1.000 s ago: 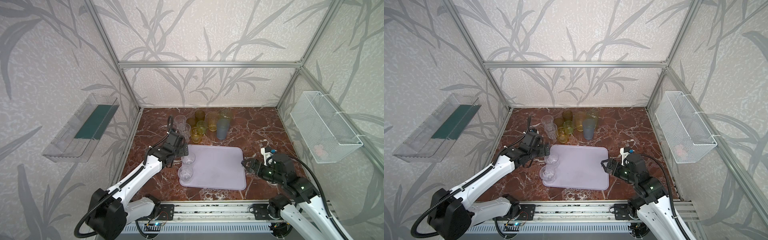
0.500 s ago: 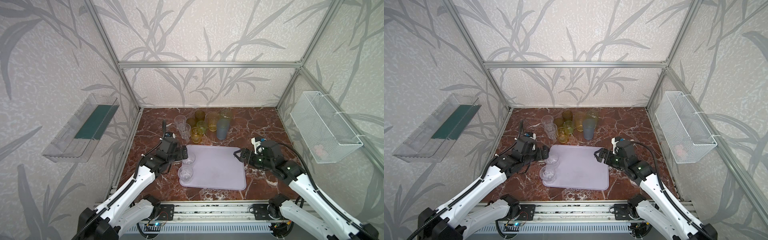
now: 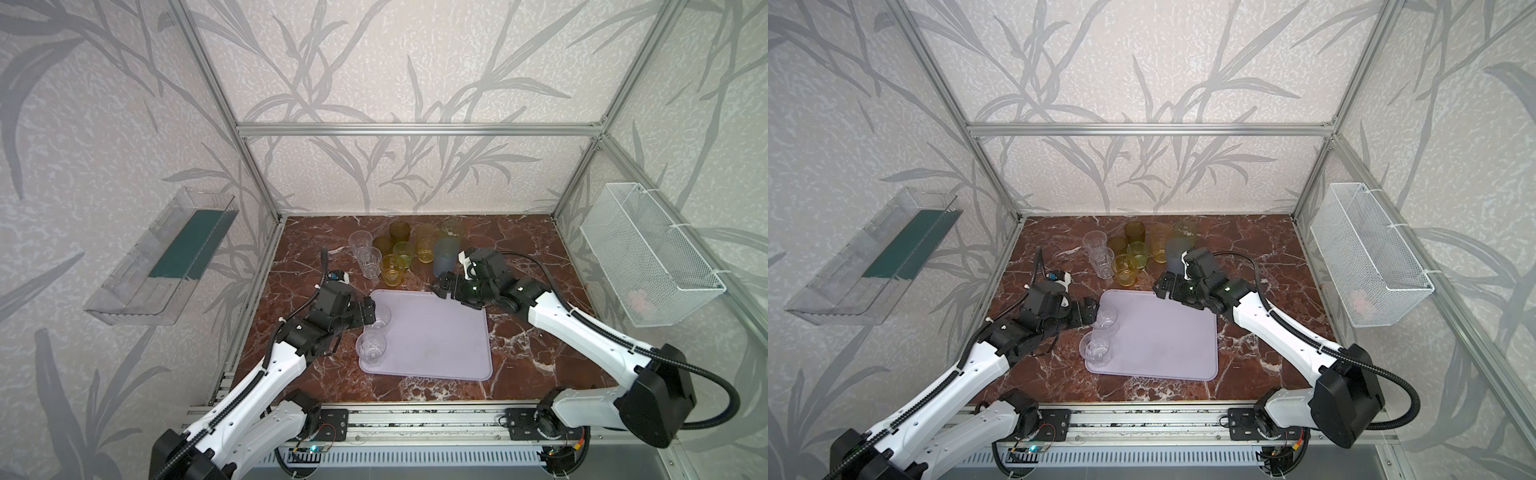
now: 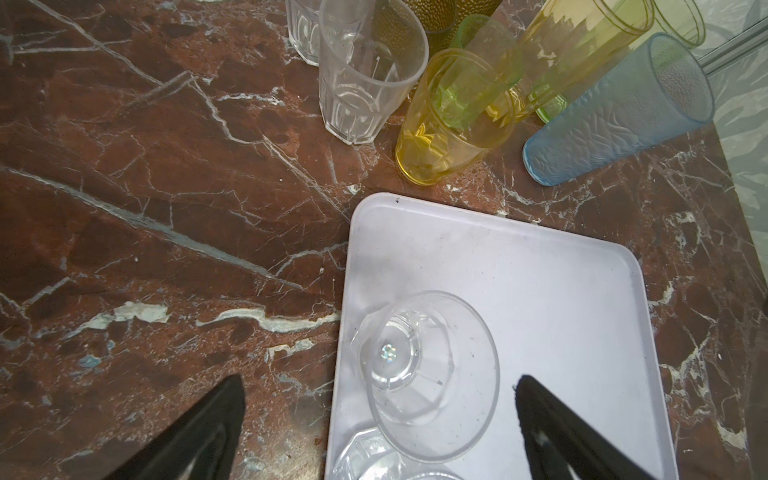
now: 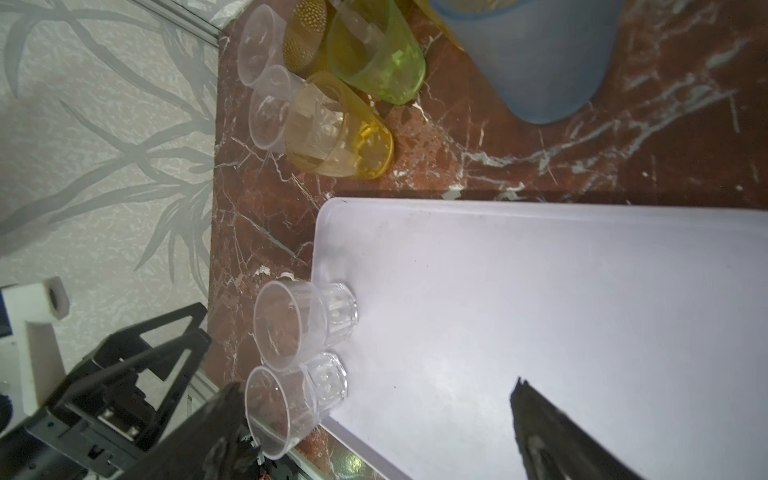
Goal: Place the glasses into the tray
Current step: 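Reach the right gripper over the yellow glass beyond the tray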
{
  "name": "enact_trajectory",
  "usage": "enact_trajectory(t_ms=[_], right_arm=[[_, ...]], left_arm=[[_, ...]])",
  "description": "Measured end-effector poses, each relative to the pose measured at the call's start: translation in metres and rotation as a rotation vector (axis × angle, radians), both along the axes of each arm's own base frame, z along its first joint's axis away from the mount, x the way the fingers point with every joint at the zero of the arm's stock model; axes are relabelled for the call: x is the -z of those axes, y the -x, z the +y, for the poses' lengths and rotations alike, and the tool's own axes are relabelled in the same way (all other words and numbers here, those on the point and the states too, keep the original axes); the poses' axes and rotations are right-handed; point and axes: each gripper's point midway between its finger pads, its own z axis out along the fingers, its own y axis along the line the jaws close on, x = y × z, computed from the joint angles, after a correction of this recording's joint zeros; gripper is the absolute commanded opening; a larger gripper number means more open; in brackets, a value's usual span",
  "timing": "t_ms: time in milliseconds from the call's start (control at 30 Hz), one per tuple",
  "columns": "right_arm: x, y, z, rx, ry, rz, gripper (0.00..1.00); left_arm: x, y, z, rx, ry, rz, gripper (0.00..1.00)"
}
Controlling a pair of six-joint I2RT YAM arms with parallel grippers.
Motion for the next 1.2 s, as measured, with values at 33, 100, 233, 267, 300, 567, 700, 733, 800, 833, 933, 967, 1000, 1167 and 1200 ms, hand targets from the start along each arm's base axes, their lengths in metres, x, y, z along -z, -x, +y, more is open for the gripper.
enact_trajectory(t_ms=[33, 100, 233, 267, 300, 567, 700, 733, 800, 833, 933, 967, 1000, 1167, 1200], right_arm=[[-0.003, -0.007, 0.005, -0.002, 0.000, -0.006, 0.99], [-0.008, -0.019, 0.013, -0.007, -0.002, -0.020, 1.00], [-0.009, -0.040, 0.027, -0.007, 0.001, -0.032, 0.98], [-0.006, -0.045, 0.030, -0.007, 0.005, -0.029, 0.98], [-0.004, -0.049, 0.034, -0.007, 0.008, -0.024, 0.98], [0.030, -0.087, 0.061, -0.019, 0.052, 0.020, 0.85], [0.042, -0.099, 0.069, -0.017, 0.066, 0.029, 0.81], [0.044, -0.102, 0.071, -0.015, 0.068, 0.030, 0.80], [0.047, -0.110, 0.076, -0.016, 0.066, 0.029, 0.77], [0.049, -0.115, 0.080, -0.017, 0.065, 0.028, 0.76], [0.056, -0.126, 0.089, -0.016, 0.065, 0.029, 0.68], [0.059, -0.129, 0.091, -0.016, 0.067, 0.031, 0.65], [0.061, -0.131, 0.093, -0.017, 0.070, 0.033, 0.64], [0.070, -0.142, 0.097, -0.009, 0.098, 0.037, 0.55], [0.072, -0.142, 0.096, -0.008, 0.104, 0.040, 0.54]], left_arm=[[0.001, 0.000, 0.000, -0.003, 0.008, 0.003, 0.99], [0.002, 0.000, -0.002, -0.003, 0.018, 0.007, 0.99], [0.001, 0.000, -0.004, 0.001, 0.033, 0.005, 0.99], [0.000, 0.000, -0.003, 0.000, 0.035, 0.002, 0.99], [-0.001, 0.000, -0.003, -0.002, 0.037, -0.002, 0.99], [-0.023, 0.001, 0.004, -0.031, 0.079, -0.073, 0.99], [-0.025, 0.001, 0.004, -0.032, 0.094, -0.075, 0.99], [-0.024, 0.002, 0.004, -0.031, 0.095, -0.073, 0.99], [-0.024, 0.002, 0.003, -0.027, 0.098, -0.070, 0.99], [-0.024, 0.003, 0.003, -0.026, 0.098, -0.068, 0.99], [-0.023, 0.003, 0.003, -0.026, 0.098, -0.062, 0.99], [-0.022, 0.003, 0.004, -0.027, 0.097, -0.060, 0.99], [-0.022, 0.004, 0.004, -0.027, 0.097, -0.059, 0.99], [-0.022, 0.004, 0.004, -0.026, 0.098, -0.059, 0.99], [-0.022, 0.004, 0.004, -0.027, 0.097, -0.058, 0.99]])
